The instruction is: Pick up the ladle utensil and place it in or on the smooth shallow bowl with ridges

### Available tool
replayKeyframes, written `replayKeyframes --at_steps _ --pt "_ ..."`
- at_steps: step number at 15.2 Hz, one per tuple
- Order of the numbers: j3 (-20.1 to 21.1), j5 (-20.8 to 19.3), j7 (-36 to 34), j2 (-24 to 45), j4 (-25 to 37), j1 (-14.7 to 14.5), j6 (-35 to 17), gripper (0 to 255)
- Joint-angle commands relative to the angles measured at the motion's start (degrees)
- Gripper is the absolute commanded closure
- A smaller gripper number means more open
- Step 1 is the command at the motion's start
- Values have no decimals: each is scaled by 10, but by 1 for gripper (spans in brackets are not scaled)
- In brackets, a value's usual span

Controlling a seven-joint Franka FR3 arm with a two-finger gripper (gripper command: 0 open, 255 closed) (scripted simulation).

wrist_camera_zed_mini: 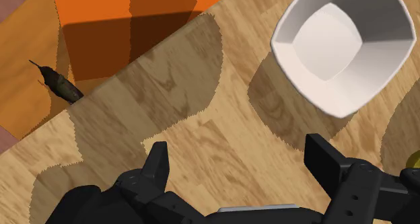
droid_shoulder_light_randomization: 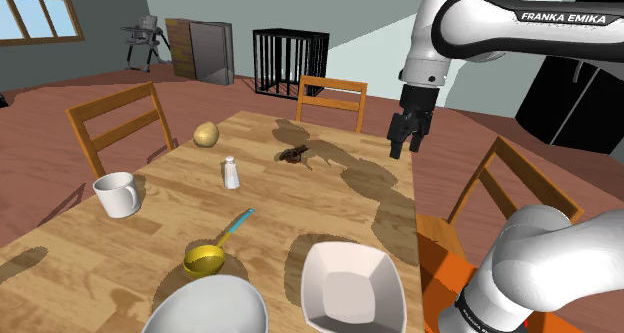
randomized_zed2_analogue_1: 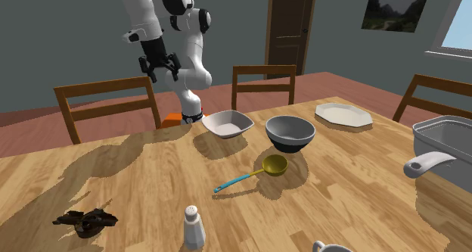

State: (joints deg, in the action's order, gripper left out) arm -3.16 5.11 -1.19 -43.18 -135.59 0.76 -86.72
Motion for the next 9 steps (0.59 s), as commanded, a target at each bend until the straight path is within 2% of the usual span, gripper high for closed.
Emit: replayKeyframes --at_steps 1,9 --pt "0 0 0 0 0 0 0 0" --pt "113 97 -189 -1 -69 -7 -104 0"
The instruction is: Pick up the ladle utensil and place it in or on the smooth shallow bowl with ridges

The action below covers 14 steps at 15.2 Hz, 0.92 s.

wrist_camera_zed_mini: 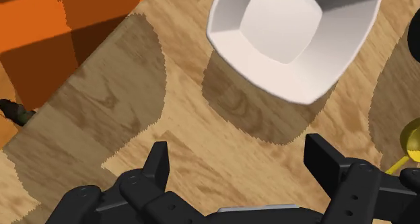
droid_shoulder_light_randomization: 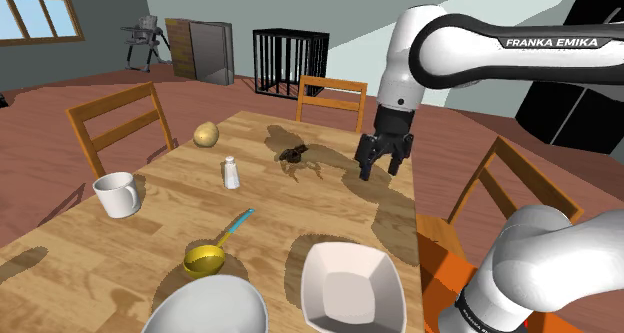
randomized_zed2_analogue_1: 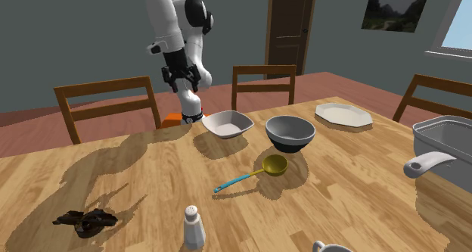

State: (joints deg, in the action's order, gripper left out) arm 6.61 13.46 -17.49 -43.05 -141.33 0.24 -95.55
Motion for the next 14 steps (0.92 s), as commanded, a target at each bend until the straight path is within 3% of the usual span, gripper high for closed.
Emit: replayKeyframes --at_steps 1,8,14 --pt "30 25 -49 3 -16 -3 -31 0" --pt "137 89 -208 77 -15 -2 -147 0" --pt "231 101 -349 183 26 21 -250 0"
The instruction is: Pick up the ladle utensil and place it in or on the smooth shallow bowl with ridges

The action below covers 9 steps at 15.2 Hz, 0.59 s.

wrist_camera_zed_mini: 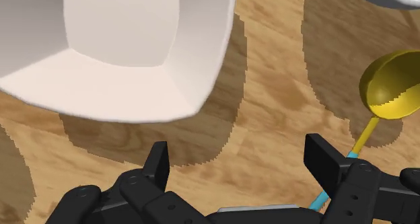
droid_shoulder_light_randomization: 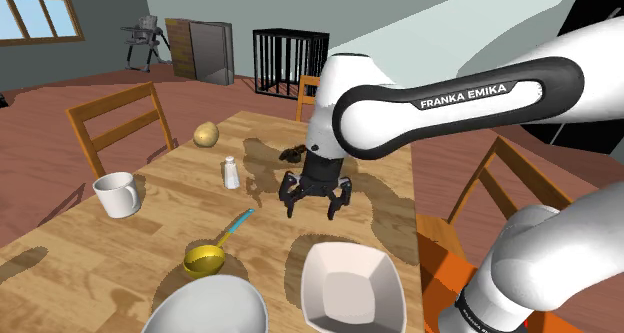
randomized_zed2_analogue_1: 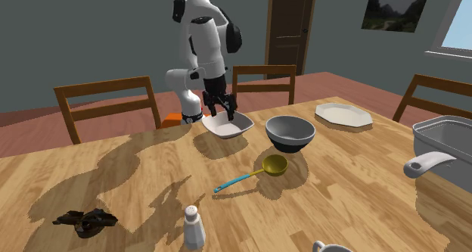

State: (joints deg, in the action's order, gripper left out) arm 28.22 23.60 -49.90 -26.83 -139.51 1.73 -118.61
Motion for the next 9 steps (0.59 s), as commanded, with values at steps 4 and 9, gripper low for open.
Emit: replayKeyframes --at_steps 4,9 --pt "76 -33 -134 110 53 32 -85 0" --pt "138 -141 -304 244 126 62 -152 0"
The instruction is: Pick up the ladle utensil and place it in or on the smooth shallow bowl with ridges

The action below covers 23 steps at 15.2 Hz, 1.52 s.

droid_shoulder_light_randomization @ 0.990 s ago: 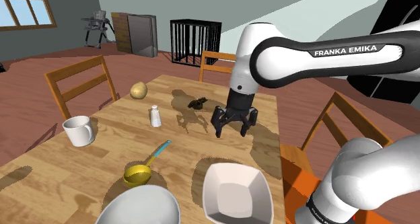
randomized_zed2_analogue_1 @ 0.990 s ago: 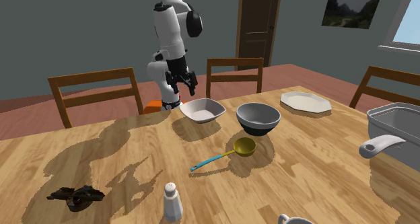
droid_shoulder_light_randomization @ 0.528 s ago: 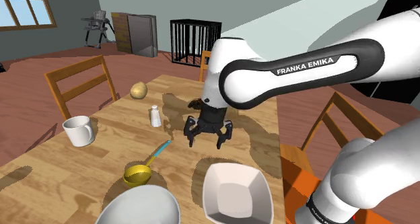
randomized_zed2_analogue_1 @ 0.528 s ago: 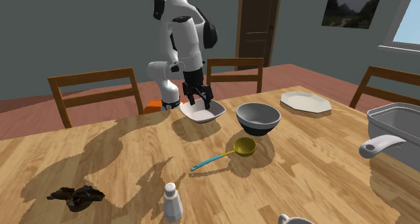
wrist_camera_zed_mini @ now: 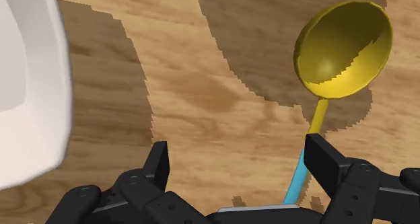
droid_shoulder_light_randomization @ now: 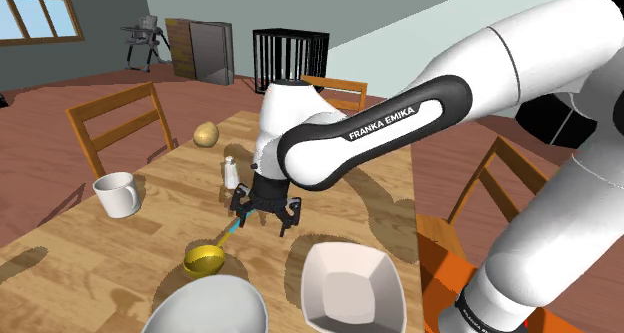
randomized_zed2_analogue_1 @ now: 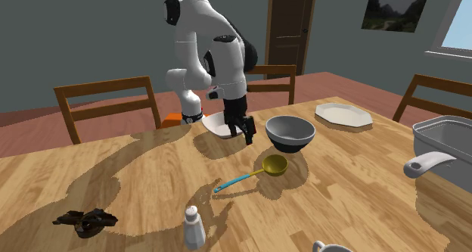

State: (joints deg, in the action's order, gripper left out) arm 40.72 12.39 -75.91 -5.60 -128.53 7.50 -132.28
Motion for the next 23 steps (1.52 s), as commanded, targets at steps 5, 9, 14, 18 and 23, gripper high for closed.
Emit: replayKeyframes --at_steps 5,9,14,18,23 --pt "6 -185 -231 177 115 -26 -41 0" --pt "-24 -240 -297 237 163 -63 -45 0" --pt "-39 -266 -314 268 163 -78 -71 0" --pt "-44 -274 -320 278 163 -84 -78 0" --pt "-44 -274 -320 278 163 -84 -78 0"
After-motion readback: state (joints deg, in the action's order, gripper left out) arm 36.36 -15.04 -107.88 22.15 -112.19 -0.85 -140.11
